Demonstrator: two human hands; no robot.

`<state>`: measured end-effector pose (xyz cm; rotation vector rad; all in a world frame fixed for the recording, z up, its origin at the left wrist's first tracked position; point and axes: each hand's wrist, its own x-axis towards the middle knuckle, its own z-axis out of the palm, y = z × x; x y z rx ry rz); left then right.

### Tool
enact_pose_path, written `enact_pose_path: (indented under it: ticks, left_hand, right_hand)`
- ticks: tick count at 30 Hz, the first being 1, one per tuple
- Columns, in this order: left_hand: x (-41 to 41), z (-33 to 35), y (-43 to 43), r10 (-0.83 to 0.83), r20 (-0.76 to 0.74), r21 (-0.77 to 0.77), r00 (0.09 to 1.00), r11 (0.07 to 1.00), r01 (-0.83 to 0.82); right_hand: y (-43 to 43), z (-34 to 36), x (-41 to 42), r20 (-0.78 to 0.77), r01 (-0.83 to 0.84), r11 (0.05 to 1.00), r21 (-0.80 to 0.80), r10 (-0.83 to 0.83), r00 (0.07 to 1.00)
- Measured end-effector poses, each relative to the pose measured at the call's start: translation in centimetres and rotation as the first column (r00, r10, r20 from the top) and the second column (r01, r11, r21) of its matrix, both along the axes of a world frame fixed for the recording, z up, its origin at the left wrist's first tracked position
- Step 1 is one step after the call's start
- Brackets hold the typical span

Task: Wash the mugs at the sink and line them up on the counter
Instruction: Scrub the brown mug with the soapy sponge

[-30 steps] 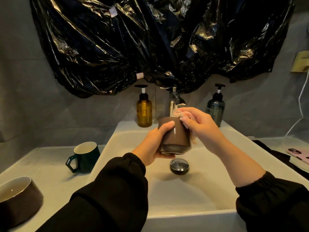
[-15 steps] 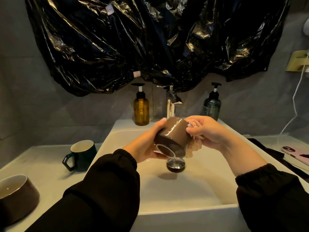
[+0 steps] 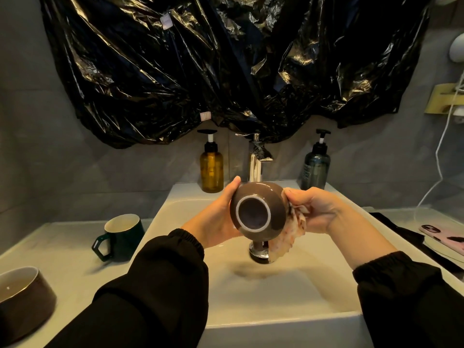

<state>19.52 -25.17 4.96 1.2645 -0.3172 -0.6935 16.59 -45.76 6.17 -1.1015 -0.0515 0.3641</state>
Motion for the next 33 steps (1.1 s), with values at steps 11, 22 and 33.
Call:
enact_pose_path:
  ticks: [11,22,33]
  left_hand:
    - [-0.7,0.1,-0.2,0.004,0.130,-0.052,0.992,0.999,0.003]
    - [0.2,-0.4,-1.3,0.136,0.296,0.256,0.945,0.942,-0.216]
    - [0.7,-0.5,-0.9,0.161,0.312,0.318,0.936,0.911,-0.263]
  right_hand:
    - [1.1,0.5,-0.8,-0.166,0.158,0.987,-0.043,-0.162,0.973]
    - [4.0,0.9,-1.7,0.884,0.800,0.501,-0.331,-0.133,0.449]
    - [2.3,-0.1,-1.1,0.822,0.689,0.586,-0.427,-0.066,0.565]
